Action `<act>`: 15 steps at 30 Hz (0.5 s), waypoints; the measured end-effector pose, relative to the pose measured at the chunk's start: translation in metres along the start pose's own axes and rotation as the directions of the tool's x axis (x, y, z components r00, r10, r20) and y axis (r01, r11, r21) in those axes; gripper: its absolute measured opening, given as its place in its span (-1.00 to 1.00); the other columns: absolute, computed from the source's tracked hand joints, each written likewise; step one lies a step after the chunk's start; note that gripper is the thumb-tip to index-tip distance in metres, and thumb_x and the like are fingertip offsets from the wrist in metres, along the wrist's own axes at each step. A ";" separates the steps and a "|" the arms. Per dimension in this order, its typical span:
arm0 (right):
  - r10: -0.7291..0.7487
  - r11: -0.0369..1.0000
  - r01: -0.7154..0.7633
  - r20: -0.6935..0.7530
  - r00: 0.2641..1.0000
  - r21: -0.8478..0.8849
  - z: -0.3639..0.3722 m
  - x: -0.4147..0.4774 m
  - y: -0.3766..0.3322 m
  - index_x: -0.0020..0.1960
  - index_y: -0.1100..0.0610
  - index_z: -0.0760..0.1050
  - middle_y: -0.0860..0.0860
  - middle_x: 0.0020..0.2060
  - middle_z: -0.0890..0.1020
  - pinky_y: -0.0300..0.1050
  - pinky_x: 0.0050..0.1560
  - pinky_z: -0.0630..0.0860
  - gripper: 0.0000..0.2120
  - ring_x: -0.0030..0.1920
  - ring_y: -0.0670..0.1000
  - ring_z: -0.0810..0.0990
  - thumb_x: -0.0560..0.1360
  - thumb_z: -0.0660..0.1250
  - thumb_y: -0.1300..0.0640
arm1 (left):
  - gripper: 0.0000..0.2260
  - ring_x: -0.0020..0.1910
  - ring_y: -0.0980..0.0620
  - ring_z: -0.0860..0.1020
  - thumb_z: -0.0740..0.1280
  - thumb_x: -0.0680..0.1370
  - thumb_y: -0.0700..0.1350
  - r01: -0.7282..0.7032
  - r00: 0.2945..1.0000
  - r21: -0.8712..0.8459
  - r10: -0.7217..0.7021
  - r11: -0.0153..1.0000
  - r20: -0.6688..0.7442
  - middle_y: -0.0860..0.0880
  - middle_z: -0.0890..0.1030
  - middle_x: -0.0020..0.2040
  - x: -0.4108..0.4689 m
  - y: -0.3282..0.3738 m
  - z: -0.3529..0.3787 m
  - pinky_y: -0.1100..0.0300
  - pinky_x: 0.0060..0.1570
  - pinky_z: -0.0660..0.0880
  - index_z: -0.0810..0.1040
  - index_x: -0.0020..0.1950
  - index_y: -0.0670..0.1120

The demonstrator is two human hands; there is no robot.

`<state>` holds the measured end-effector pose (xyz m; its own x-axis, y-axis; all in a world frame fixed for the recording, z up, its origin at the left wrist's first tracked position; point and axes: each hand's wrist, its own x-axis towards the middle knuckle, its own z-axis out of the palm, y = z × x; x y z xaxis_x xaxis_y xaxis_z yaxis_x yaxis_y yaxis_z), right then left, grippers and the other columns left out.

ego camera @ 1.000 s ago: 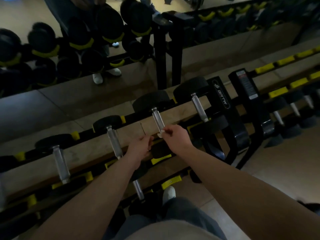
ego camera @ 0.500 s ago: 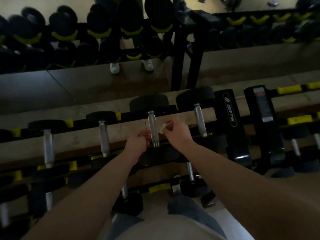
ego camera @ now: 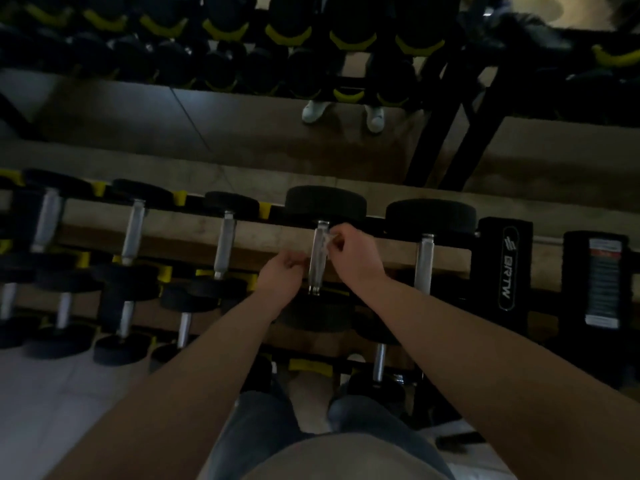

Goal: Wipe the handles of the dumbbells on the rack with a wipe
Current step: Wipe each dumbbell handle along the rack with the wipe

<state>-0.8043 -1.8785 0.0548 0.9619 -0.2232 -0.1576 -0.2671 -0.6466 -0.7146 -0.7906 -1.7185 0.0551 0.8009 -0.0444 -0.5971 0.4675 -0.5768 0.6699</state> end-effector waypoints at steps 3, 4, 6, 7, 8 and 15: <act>-0.064 0.992 0.062 -0.018 0.998 -0.108 0.009 0.015 -0.002 0.10 0.04 0.60 -0.03 -0.13 0.65 -0.13 -0.13 0.61 -0.87 -0.18 -0.11 0.60 0.61 0.30 0.14 | -0.83 0.14 0.04 0.53 0.27 0.60 -0.11 0.026 1.000 -0.014 -0.026 1.000 -0.004 0.07 0.58 0.15 0.003 0.001 0.001 0.15 0.17 0.47 0.57 0.14 0.07; -0.074 0.987 0.072 -0.009 0.997 -0.146 0.010 0.021 -0.001 0.06 0.05 0.62 -0.01 -0.14 0.65 -0.11 -0.14 0.61 -0.86 -0.19 -0.08 0.60 0.61 0.28 0.15 | -0.86 0.12 0.04 0.53 0.27 0.60 -0.11 0.025 1.000 -0.003 -0.025 1.000 0.003 0.06 0.59 0.13 0.005 0.001 0.001 0.17 0.13 0.46 0.56 0.09 0.08; -0.095 0.971 0.100 0.032 0.995 -0.218 0.012 0.028 0.001 0.05 0.05 0.64 0.02 -0.15 0.65 -0.12 -0.15 0.59 -0.83 -0.20 -0.05 0.60 0.62 0.26 0.18 | -0.85 0.08 0.05 0.53 0.24 0.61 -0.13 0.016 1.000 0.030 -0.016 0.999 0.021 0.07 0.58 0.08 0.006 0.001 0.002 0.17 0.09 0.45 0.55 0.03 0.09; -0.113 0.960 0.124 0.058 0.992 -0.250 0.013 0.029 0.003 0.05 0.06 0.64 0.03 -0.14 0.65 -0.16 -0.15 0.56 -0.82 -0.20 -0.05 0.59 0.62 0.26 0.19 | -0.84 0.05 0.07 0.53 0.23 0.61 -0.13 0.014 0.999 0.038 -0.015 0.999 0.028 0.08 0.58 0.06 0.006 0.002 0.002 0.17 0.07 0.45 0.56 0.03 0.09; -0.132 0.948 0.150 0.081 0.988 -0.282 0.014 0.028 0.004 0.05 0.07 0.64 0.03 -0.12 0.64 -0.19 -0.15 0.52 -0.83 -0.19 -0.06 0.57 0.62 0.27 0.19 | -0.84 0.02 0.09 0.52 0.22 0.61 -0.13 0.014 0.999 0.043 -0.016 0.999 0.035 0.09 0.57 0.05 0.007 0.002 0.003 0.18 0.04 0.43 0.57 0.05 0.07; -0.260 0.873 0.388 0.390 0.883 -0.297 0.014 0.001 0.020 0.12 0.12 0.65 0.06 0.09 0.65 -0.20 0.10 0.46 -0.78 0.07 0.02 0.60 0.64 0.24 0.10 | -0.86 0.00 0.08 0.52 0.24 0.59 -0.11 0.027 0.998 0.070 -0.031 0.997 0.052 0.09 0.59 -0.01 0.014 0.003 0.001 0.15 0.02 0.41 0.57 -0.01 0.08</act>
<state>-0.8081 -1.8816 0.0310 0.9416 0.2553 -0.2194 0.1228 -0.8673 -0.4824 -0.7788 -1.7221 0.0484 0.7658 -0.0688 -0.6393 0.4615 -0.6336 0.6210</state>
